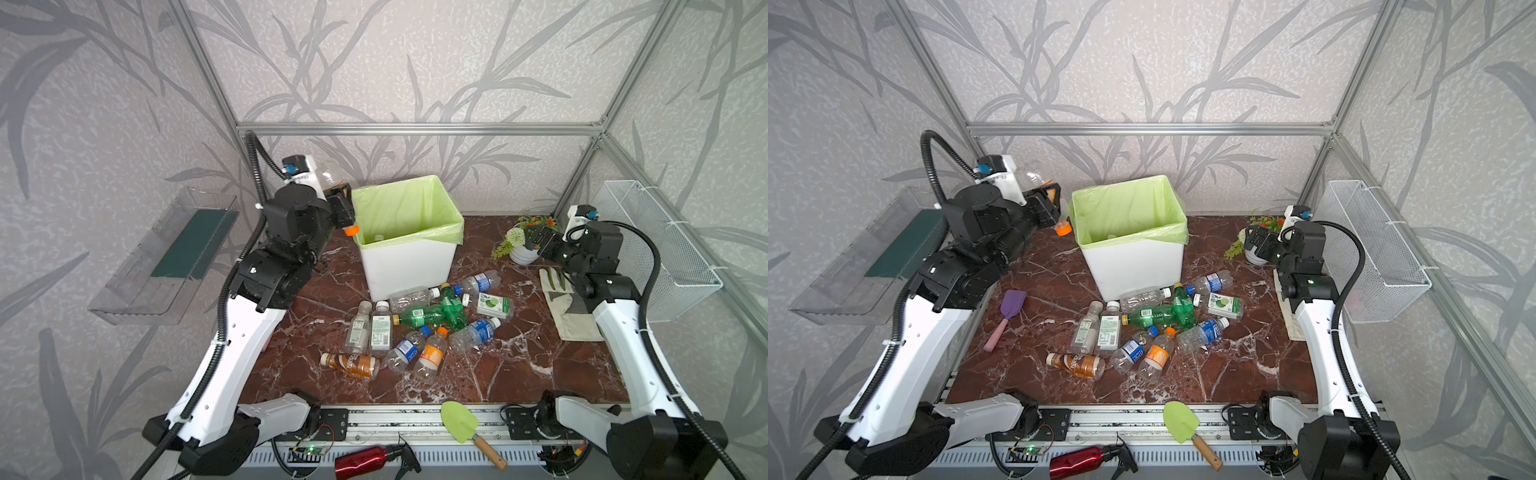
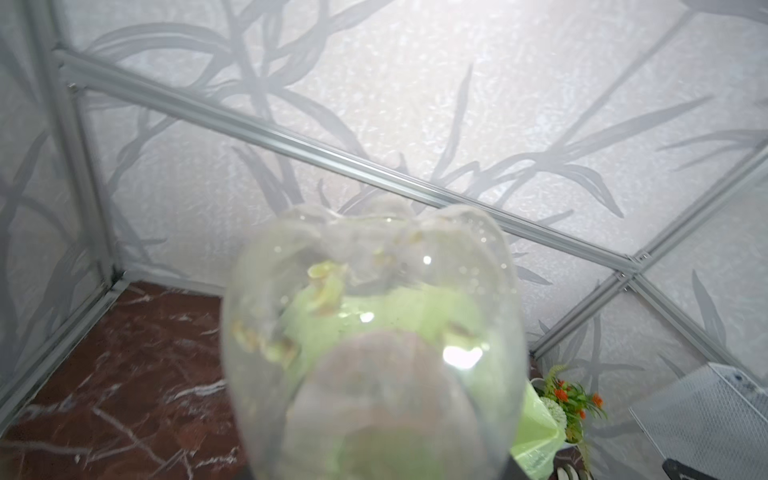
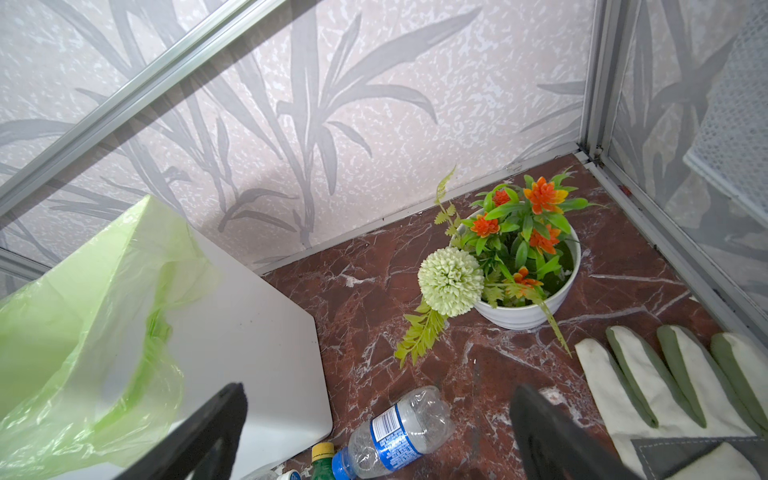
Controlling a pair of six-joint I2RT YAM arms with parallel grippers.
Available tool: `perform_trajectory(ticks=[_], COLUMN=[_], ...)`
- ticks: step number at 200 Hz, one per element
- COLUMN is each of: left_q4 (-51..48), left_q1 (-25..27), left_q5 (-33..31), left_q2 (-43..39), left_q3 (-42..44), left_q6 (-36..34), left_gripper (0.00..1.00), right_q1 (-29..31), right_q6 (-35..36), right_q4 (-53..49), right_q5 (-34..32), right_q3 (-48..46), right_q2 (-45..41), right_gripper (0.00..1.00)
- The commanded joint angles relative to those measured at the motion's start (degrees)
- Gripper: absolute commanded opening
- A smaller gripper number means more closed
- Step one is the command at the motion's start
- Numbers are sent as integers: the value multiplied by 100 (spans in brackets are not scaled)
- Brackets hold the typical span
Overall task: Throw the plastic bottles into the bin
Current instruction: 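Lift the orange-labelled bottle up and over the bin with the left gripper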
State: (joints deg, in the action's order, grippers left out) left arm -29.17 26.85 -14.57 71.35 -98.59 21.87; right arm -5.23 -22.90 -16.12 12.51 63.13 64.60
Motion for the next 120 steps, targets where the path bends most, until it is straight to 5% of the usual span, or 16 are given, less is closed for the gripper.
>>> perform_trajectory(ticks=[1,80,107,120], left_q4=[729,3052,2926,2052], left_q1=[277,859,862,736], left_q5=[-420,-346,-396,-428], left_q2=[344,573,950,1489], left_q3=[-377,-446,-584,-940], left_q6=[-1057,-2521,-2427,-2039], left_gripper=[15,15,17,19], right_q1=[-93,-397,-470,-490], right_q6=[92,142,189,189], right_q4=[-179,-397,-525,-581], right_q5=[-12,32,43,71], right_q3=[-38,-23,33,59], right_q2=[-218,-487,-603,-664], right_gripper=[99,99,99,99])
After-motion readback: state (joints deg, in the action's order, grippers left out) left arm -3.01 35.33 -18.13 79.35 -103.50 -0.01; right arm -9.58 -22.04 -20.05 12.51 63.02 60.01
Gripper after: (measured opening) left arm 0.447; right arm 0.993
